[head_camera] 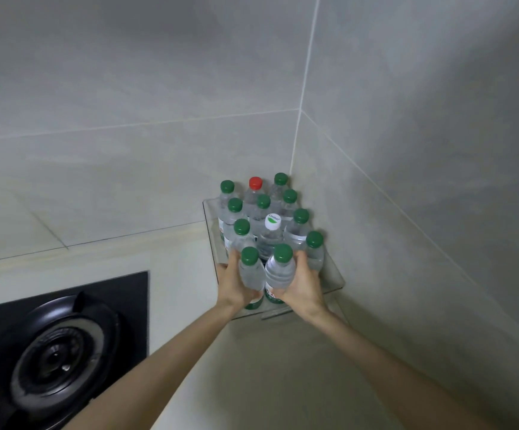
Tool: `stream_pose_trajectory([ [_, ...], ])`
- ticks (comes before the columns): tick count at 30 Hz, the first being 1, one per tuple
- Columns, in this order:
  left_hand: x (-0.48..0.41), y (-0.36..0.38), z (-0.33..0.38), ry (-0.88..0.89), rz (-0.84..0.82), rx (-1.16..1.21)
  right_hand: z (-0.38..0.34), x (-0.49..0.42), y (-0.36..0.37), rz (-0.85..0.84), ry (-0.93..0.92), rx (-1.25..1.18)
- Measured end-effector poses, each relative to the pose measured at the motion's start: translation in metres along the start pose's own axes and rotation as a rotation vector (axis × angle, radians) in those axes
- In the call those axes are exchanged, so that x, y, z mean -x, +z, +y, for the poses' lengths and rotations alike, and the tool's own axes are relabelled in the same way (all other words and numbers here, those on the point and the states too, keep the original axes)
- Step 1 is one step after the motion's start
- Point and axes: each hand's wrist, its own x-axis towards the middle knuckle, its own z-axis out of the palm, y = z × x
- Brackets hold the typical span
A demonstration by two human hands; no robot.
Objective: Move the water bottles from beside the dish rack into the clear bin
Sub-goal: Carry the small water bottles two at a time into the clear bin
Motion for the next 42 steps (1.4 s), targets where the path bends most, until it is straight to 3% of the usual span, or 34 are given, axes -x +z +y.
stream_pose_trajectory([
  [8, 0.007, -0.003, 0.004, 0.049, 0.018, 0.083, 0.003, -0.005, -0.003, -0.091, -0.042, 0.040],
  [14, 0.014, -0.023, 0.008, 0.221, 0.068, 0.082, -0.012, -0.008, -0.021, 0.011, -0.176, 0.143],
  [17, 0.014, -0.026, 0.019, 0.262, 0.045, 0.034, -0.026, -0.021, -0.038, -0.075, -0.261, 0.272],
  [21, 0.012, -0.024, 0.027, 0.289, 0.026, -0.064, -0.036, -0.030, -0.042, -0.127, -0.235, 0.349],
  [37, 0.030, -0.033, 0.034, 0.200, 0.111, -0.010, -0.044, -0.012, -0.048, -0.037, -0.249, 0.274],
  [42, 0.037, -0.064, 0.050, 0.196, 0.120, 0.012, -0.068, -0.003, -0.064, -0.053, -0.232, 0.106],
])
